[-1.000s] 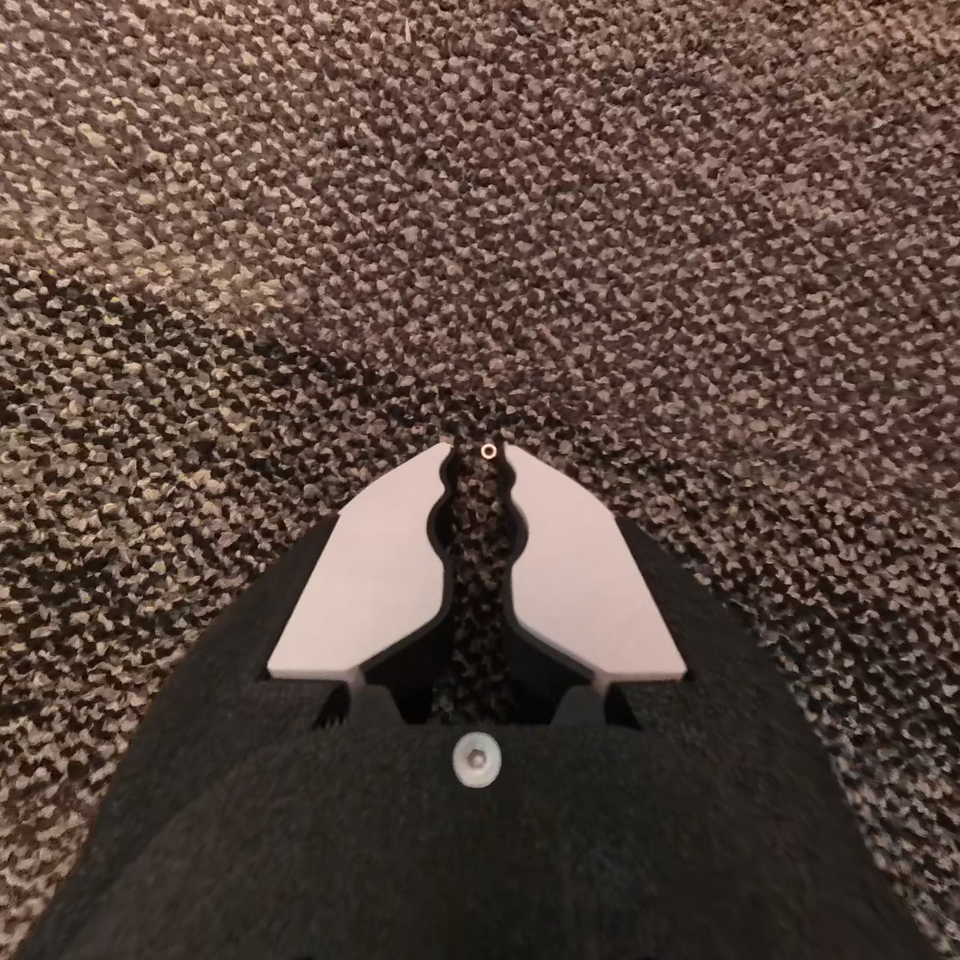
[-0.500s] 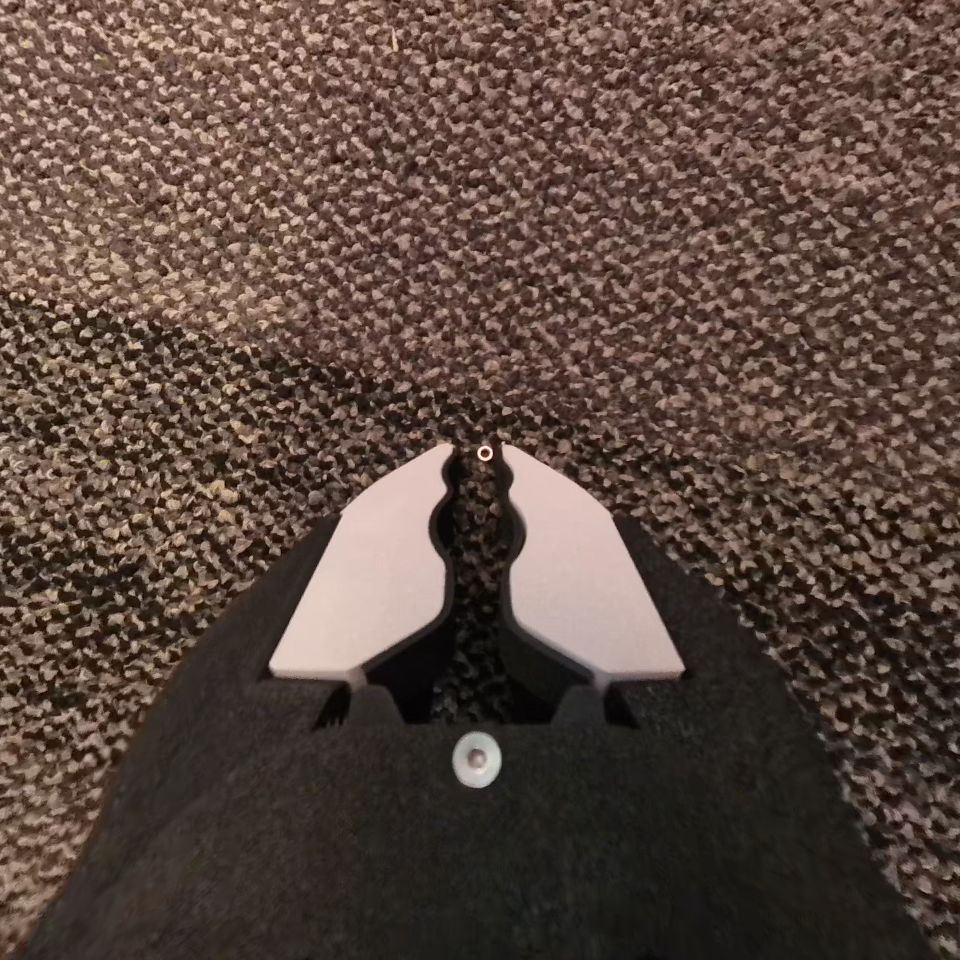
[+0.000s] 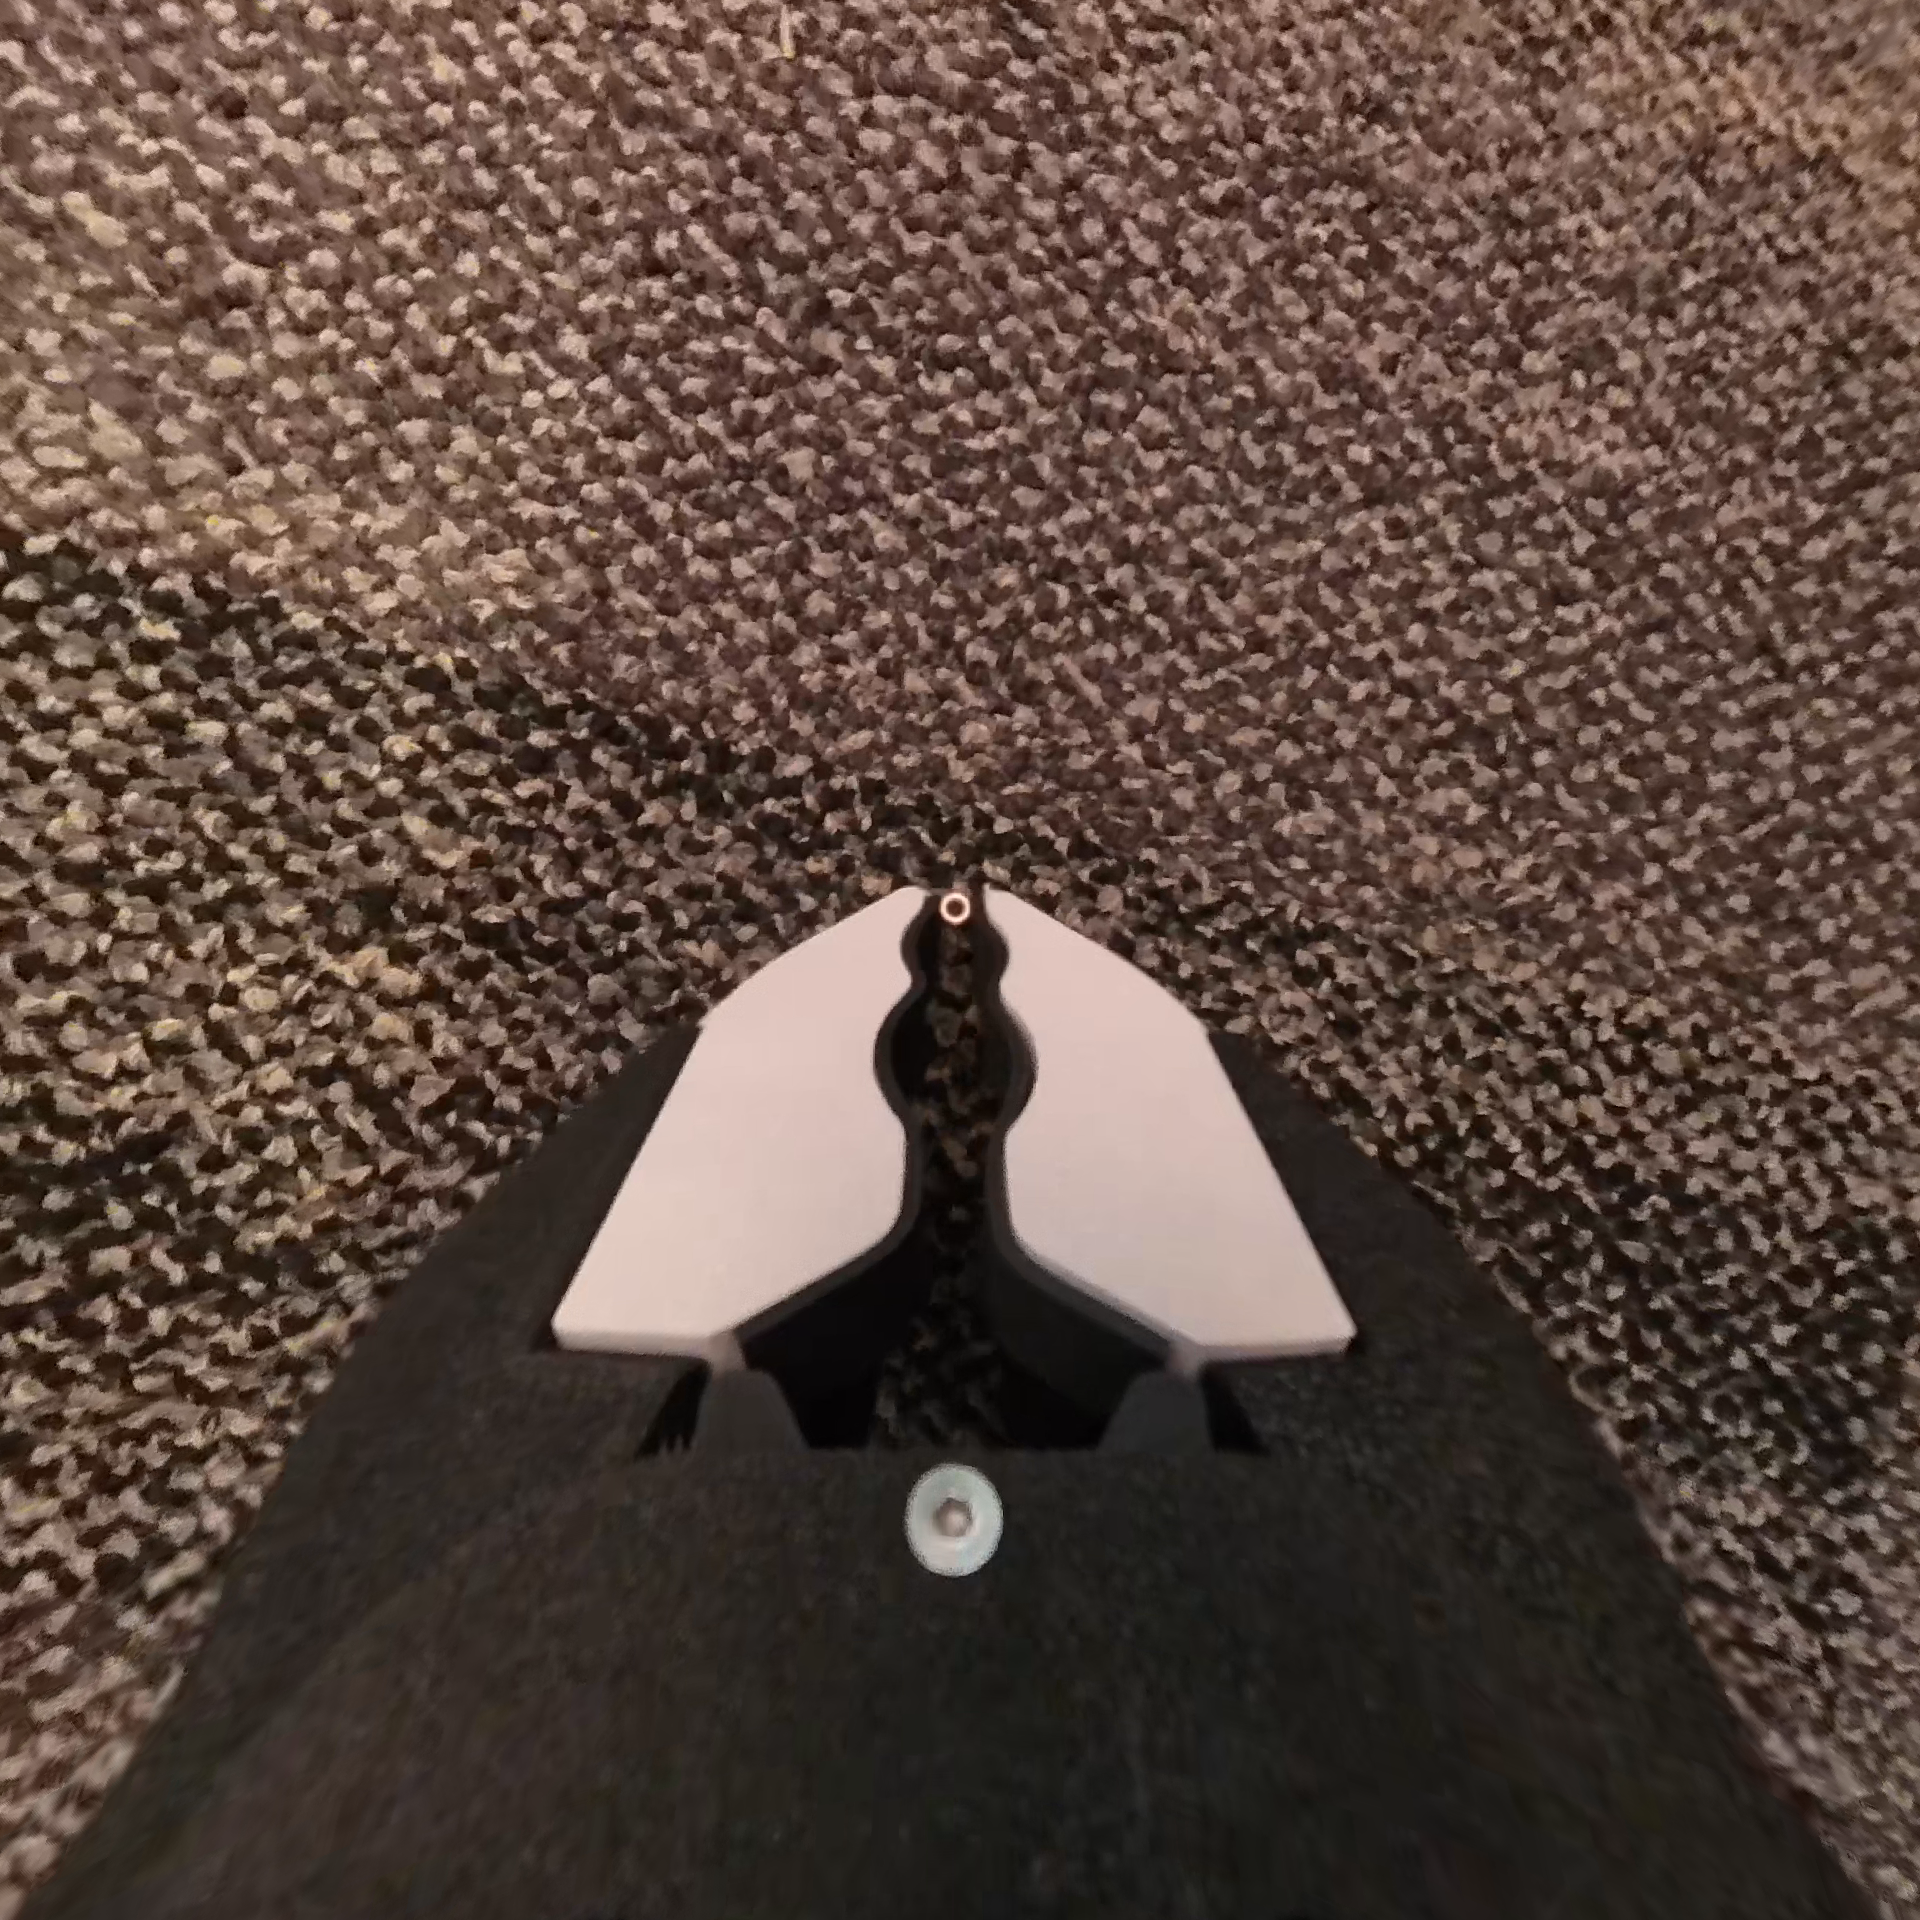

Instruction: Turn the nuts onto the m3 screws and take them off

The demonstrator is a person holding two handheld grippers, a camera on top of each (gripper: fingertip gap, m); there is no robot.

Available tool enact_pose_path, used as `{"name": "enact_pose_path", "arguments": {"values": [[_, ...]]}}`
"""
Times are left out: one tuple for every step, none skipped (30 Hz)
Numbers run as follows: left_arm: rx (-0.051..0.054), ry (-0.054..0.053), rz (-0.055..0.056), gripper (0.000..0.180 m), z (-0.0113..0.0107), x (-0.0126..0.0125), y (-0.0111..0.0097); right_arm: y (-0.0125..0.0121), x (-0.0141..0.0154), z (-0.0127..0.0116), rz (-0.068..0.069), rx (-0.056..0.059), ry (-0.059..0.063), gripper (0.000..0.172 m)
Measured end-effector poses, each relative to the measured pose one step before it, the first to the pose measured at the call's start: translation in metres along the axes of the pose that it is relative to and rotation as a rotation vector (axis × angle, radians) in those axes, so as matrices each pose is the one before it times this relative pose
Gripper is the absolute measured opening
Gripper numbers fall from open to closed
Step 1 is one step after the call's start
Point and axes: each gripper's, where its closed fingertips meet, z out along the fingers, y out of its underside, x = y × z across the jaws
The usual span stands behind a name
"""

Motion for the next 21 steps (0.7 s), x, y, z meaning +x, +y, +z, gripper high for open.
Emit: {"name": "enact_pose_path", "arguments": {"values": [[0.0007, -0.0009, -0.0001, 0.038, 0.00007, -0.00071, -0.00059, -0.00102, -0.00155, -0.00194, -0.0168, 0.0088, -0.0001, 0.005], [0.0003, -0.0005, -0.0006, 0.038, -0.0001, -0.00063, -0.00052, -0.00083, -0.00105, -0.00253, -0.0136, 0.0077, 0.0027, 0.005], [-0.0005, -0.0003, -0.001, 0.038, -0.00005, -0.00061, -0.00062, -0.00105, -0.00061, -0.0033, -0.0068, 0.0065, 0.0011, 0.005], [-0.0006, -0.0012, -0.0012, 0.038, -0.00015, -0.00067, -0.00112, -0.00227, -0.0015, -0.00427, 0.0008, 0.011, -0.0083, 0.005], [0.0004, -0.0011, -0.0013, 0.038, -0.00027, -0.00057, -0.00186, -0.00339, -0.00141, -0.00564, -0.0005, 0.0142, -0.0098, 0.005], [0.0001, -0.0012, -0.0008, 0.038, -0.00054, -0.00046, -0.00275, -0.00428, -0.0006, -0.00735, -0.0058, 0.0139, -0.0025, 0.005], [-0.0008, -0.0028, 0.0009, 0.038, -0.00099, -0.00048, -0.00386, -0.00527, -0.0009, -0.00878, -0.0026, 0.0116, -0.0068, 0.005], [-0.0008, -0.0037, 0.0035, 0.038, -0.00157, -0.00055, -0.00537, -0.00616, -0.00167, -0.01024, -0.0011, 0.01, -0.0122, 0.005], [-0.0016, -0.0047, 0.0064, 0.038, -0.00241, -0.00045, -0.00658, -0.00758, -0.0004, -0.012, -0.005, 0.0097, -0.0015, 0.005], [-0.0027, -0.0034, 0.006, 0.038, -0.00336, -0.0001, -0.00749, -0.0091, -0.00065, -0.0135, -0.0053, 0.0119, -0.0027, 0.005], [-0.0027, 0.0, 0.0032, 0.038, -0.00391, 0.0006, -0.00835, -0.01054, -0.00173, -0.01458, -0.0048, 0.0116, -0.0106, 0.005], [-0.0039, 0.0049, 0.0001, 0.038, -0.0043, 0.00123, -0.00934, -0.01135, -0.00196, -0.01598, -0.0088, 0.0084, -0.0103, 0.005], [-0.0057, 0.0073, -0.0011, 0.038, -0.00454, 0.00154, -0.01062, -0.01288, -0.00125, -0.01753, -0.0153, 0.0097, -0.0018, 0.005], [-0.0036, 0.0074, 0.0001, 0.038, -0.00484, 0.00121, -0.01249, -0.01446, -0.00237, -0.01851, -0.0177, 0.0106, -0.0076, 0.005], [-0.0021, 0.0064, 0.0018, 0.038, -0.00539, 0.00088, -0.01429, -0.01538, -0.00409, -0.01934, -0.0197, 0.0056, -0.0199, 0.005], [-0.0022, 0.0063, 0.0029, 0.038, -0.00589, 0.00087, -0.01577, -0.01655, -0.00421, -0.02072, -0.0216, 0.0057, -0.0155, 0.005], [-0.0031, 0.0089, 0.0052, 0.038, -0.00649, 0.00152, -0.01691, -0.01811, -0.00433, -0.02198, -0.0174, 0.0084, -0.0118, 0.006], [-0.009, 0.0092, 0.0157, 0.038, -0.00723, 0.00195, -0.01761, -0.01957, -0.00524, -0.02314, -0.0134, 0.0104, -0.016, 0.005], [-0.0092, 0.0007, 0.0203, 0.037, -0.00851, 0.00054, -0.01928, -0.02069, -0.00493, -0.0239, -0.0092, 0.0129, -0.0099, 0.006], [-0.0056, 0.0025, 0.0082, 0.037, -0.00979, -0.00013, -0.02092, -0.02137, -0.00577, -0.02447, -0.0002, 0.0095, -0.0133, 0.006], [-0.0078, 0.006, -0.0062, 0.037, -0.01096, -0.00051, -0.0216, -0.02182, -0.00675, -0.02525, -0.0015, 0.0076, -0.0154, 0.005]]}}
